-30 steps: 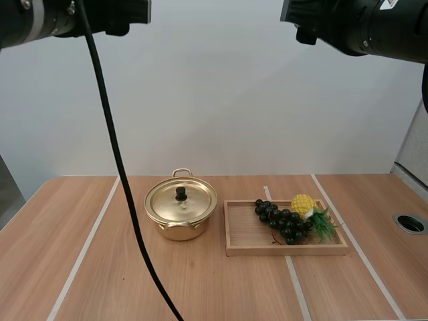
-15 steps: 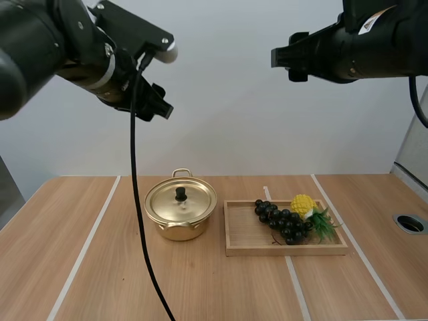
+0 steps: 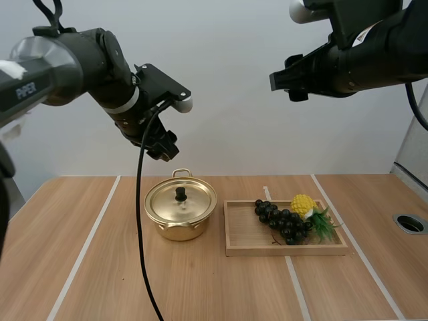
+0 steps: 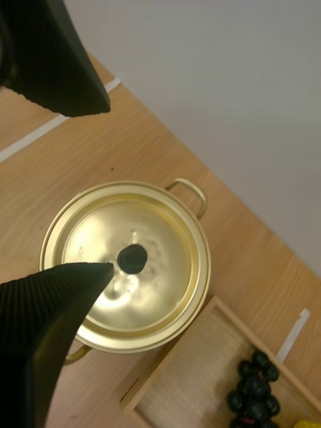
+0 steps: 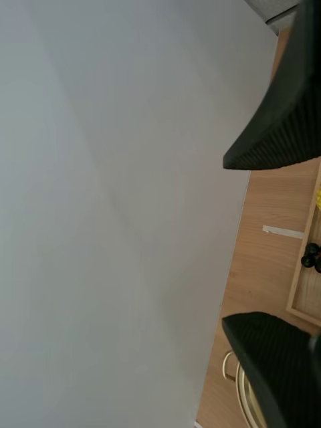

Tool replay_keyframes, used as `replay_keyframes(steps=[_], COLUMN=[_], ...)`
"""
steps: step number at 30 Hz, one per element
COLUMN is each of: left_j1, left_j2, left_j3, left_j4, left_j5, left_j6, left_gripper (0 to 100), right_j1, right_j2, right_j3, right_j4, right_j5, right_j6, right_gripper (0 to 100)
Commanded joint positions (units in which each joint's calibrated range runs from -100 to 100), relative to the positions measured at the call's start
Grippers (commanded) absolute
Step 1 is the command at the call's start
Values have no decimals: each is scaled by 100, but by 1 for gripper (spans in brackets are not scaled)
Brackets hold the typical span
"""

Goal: Open the pot, put the grape inside, and close it

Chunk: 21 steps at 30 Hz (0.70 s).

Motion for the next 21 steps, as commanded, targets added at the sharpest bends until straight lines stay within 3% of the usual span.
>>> replay_keyframes(steps=[1, 5, 12, 21], left_j1=[-32, -158, -420, -421], left_j2=[358, 891, 1661, 2270], left_j3=[-370, -971, -1723, -1794], left_j4=[-164, -164, 306, 327], left_j5=[707, 1494, 1516, 1516], left_j6=[69, 81, 91, 307], left_gripper=[100, 100, 100, 100], right_j1=[-25, -25, -25, -25], right_j2=[-26, -26, -26, -26], right_j3=[-56, -56, -56, -56], right_j4=[33, 9, 19, 19], right_j5=[32, 154, 437, 588], right_j6=[-183, -230, -276, -301], right_gripper=[100, 100, 100, 100])
